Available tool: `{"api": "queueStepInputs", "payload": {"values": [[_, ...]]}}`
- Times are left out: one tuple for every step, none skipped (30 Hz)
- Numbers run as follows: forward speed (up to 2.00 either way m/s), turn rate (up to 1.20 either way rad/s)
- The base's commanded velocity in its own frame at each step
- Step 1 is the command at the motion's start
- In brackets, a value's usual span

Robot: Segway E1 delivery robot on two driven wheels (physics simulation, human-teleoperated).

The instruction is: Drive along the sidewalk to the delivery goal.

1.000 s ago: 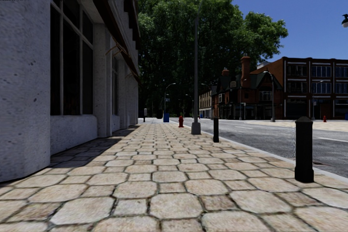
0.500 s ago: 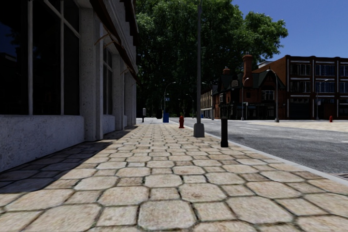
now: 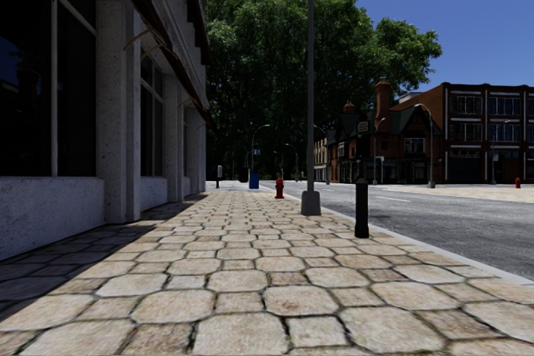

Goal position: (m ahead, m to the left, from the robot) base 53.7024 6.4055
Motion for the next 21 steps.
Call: {"api": "queueStepInputs", "payload": {"values": [[1.66,0.00],[1.66,0.00],[1.66,0.00],[1.66,0.00],[1.65,0.00],[1.68,0.00],[1.69,0.00],[1.69,0.00],[1.70,0.00],[1.70,0.00],[1.70,0.00],[1.73,0.00],[1.76,0.00],[1.77,0.00],[1.78,0.00],[1.78,0.00],[1.78,0.27],[1.78,0.73],[1.78,0.73],[1.78,1.01],[1.78,1.20]]}}
